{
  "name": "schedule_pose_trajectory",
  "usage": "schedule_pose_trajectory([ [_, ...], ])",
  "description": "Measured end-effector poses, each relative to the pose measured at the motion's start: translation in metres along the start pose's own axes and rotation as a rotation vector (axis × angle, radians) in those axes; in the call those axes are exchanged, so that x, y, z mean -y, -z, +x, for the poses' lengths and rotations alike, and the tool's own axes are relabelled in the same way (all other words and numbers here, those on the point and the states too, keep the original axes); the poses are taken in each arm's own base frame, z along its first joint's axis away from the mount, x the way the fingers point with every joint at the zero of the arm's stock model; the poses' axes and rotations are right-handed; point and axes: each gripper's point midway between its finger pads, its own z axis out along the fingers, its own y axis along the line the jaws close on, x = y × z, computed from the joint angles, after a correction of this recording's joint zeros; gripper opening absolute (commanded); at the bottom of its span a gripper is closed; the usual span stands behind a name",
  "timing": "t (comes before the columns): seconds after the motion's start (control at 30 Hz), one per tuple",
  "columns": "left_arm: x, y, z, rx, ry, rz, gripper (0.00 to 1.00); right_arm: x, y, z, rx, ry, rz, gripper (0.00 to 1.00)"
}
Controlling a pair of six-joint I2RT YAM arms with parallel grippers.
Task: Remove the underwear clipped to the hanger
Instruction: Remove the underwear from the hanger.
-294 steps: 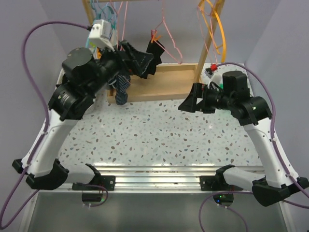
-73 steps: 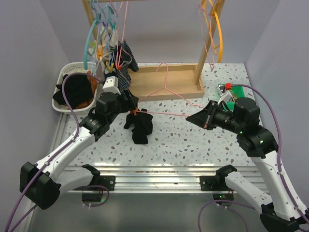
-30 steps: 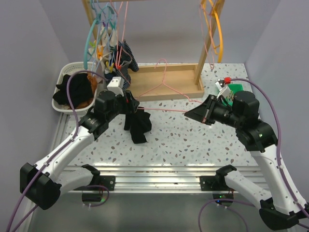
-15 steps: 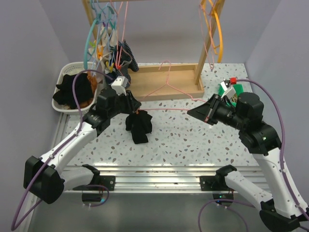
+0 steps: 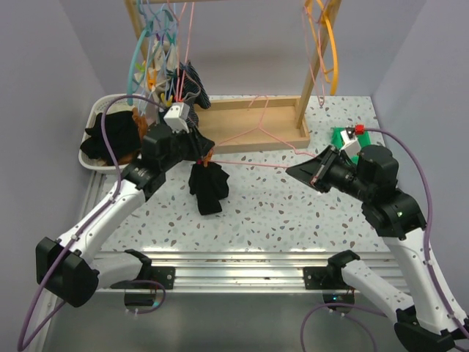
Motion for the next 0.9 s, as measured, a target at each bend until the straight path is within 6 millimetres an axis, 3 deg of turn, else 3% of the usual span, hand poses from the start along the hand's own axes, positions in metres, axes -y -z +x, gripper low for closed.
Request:
schedule_pose_trajectory([
  [0.07, 0.010, -0.001, -0.010, 0.021, 0.009, 0.036, 0.34, 0.003, -0.002, 0.002, -0.007, -0.026, 0.006, 0.00],
  [0.2, 0.050, 0.002, -0.033, 0.068, 0.011, 0.171, 0.34, 0.017, -0.012, 0.008, -0.037, -0.067, 0.050, 0.00],
  [0.27, 0.058, 0.004, -0.042, 0.089, 0.015, 0.199, 0.36, 0.022, -0.015, 0.010, -0.049, -0.066, 0.073, 0.00],
  [0.4, 0.056, 0.003, -0.048, 0.098, 0.022, 0.177, 0.55, 0.025, -0.012, 0.011, -0.070, -0.024, 0.100, 0.00],
  [0.43, 0.053, 0.003, -0.047, 0.091, 0.025, 0.156, 0.65, 0.026, -0.010, 0.010, -0.067, 0.003, 0.113, 0.00],
  [0.53, 0.041, 0.000, -0.043, 0.060, 0.039, 0.078, 0.74, 0.027, 0.000, 0.003, -0.047, 0.086, 0.155, 0.00],
  [0.77, 0.013, -0.001, -0.008, -0.049, 0.123, -0.060, 0.76, 0.049, 0.009, 0.000, -0.050, 0.261, 0.240, 0.00],
  [0.9, 0.013, -0.004, 0.021, -0.112, 0.173, -0.077, 0.76, 0.071, 0.006, 0.008, -0.086, 0.316, 0.282, 0.00],
])
